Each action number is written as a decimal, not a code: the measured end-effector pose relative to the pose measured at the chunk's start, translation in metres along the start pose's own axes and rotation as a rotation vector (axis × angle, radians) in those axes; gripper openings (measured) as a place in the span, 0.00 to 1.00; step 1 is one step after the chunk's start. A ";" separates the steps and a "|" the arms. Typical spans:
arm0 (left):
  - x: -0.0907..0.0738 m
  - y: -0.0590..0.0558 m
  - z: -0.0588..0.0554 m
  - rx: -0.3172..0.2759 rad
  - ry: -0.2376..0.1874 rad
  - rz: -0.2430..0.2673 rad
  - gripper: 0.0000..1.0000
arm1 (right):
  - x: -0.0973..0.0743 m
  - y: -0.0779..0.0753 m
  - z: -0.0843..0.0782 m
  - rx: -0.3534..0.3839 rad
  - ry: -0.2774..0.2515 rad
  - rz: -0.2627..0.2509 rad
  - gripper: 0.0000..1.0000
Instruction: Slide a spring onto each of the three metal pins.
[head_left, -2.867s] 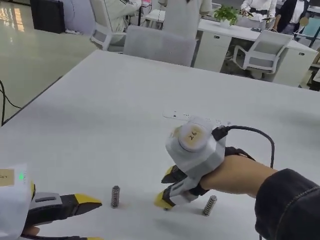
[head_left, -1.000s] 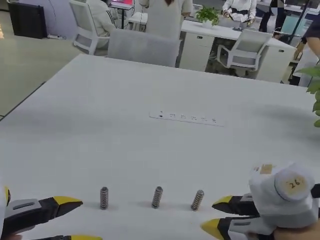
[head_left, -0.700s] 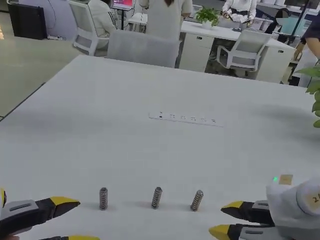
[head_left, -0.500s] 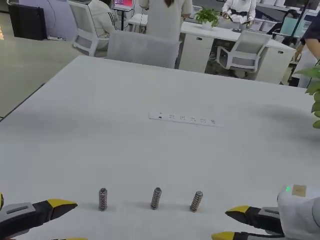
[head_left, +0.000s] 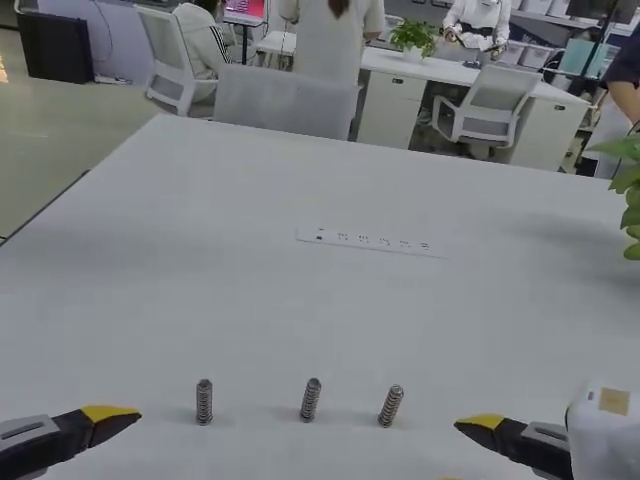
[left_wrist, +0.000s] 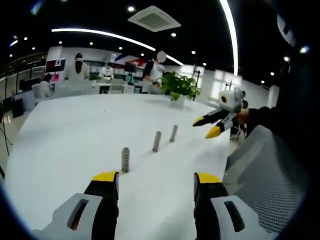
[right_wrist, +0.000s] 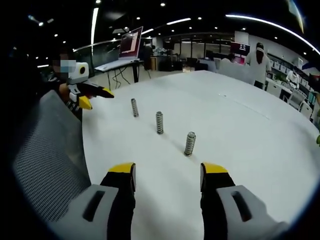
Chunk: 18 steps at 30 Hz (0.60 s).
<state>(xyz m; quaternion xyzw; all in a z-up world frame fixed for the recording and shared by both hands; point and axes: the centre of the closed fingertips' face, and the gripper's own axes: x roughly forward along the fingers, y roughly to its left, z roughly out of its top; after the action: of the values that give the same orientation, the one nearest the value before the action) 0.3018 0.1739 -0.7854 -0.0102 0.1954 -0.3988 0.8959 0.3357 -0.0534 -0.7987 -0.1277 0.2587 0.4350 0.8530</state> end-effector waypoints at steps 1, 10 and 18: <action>0.000 0.000 0.000 -0.001 0.000 0.002 0.57 | 0.001 0.000 0.001 0.000 -0.002 0.001 0.52; -0.001 0.003 -0.001 -0.013 -0.001 0.021 0.67 | 0.007 0.004 0.007 -0.001 -0.029 0.006 0.63; 0.000 0.002 0.000 -0.018 0.000 0.024 0.71 | 0.010 0.005 0.010 0.000 -0.046 0.003 0.69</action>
<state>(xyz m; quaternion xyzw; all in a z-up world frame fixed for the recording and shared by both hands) 0.3030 0.1752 -0.7857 -0.0159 0.1994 -0.3863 0.9004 0.3403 -0.0391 -0.7960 -0.1173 0.2394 0.4388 0.8581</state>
